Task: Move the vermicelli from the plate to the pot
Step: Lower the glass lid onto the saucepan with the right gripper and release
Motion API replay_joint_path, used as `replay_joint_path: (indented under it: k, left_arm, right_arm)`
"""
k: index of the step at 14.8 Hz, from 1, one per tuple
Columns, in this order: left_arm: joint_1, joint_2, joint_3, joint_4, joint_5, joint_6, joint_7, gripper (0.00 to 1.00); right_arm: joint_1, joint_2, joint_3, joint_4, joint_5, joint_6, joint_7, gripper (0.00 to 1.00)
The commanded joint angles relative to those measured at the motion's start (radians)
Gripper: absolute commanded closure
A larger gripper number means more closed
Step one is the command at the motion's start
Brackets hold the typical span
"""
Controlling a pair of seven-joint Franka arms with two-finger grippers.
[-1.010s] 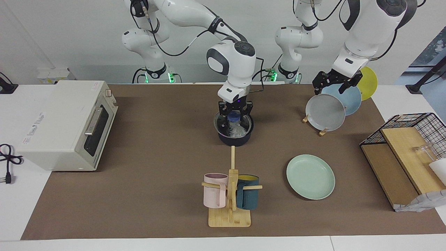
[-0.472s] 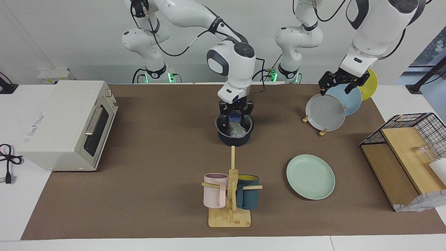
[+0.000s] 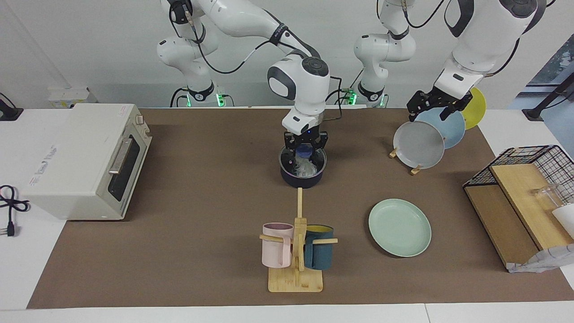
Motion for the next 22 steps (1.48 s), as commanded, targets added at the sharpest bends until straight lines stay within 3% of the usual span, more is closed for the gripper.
replay_joint_path:
  k: [1,4,10,13,16,22]
  left_arm:
    - [0.019,0.013,-0.005,0.031,-0.024,-0.018,0.009,0.00]
    - [0.019,0.013,-0.005,0.030,-0.020,-0.023,0.015,0.00]
    - [0.019,0.014,-0.016,0.031,0.007,-0.026,0.014,0.00]
    - [0.020,0.005,-0.017,0.028,0.007,-0.024,0.015,0.00]
    - [0.020,0.003,-0.017,0.027,0.007,-0.023,0.015,0.00]
    - [0.019,0.003,-0.016,0.022,0.007,-0.018,0.015,0.00]
  right_arm:
    - [-0.006,0.006,0.005,0.005,0.019,0.016,0.016,0.57]
    - [-0.014,0.005,0.005,-0.001,0.019,0.010,0.015,0.00]
    - [-0.130,-0.067,0.003,0.030,0.017,-0.082,-0.043,0.00]
    - [-0.226,-0.113,0.000,0.100,0.025,-0.261,-0.221,0.00]
    - [-0.317,-0.184,-0.027,0.108,0.072,-0.391,-0.410,0.00]
    - [-0.443,-0.320,-0.171,0.110,0.085,-0.548,-0.793,0.00]
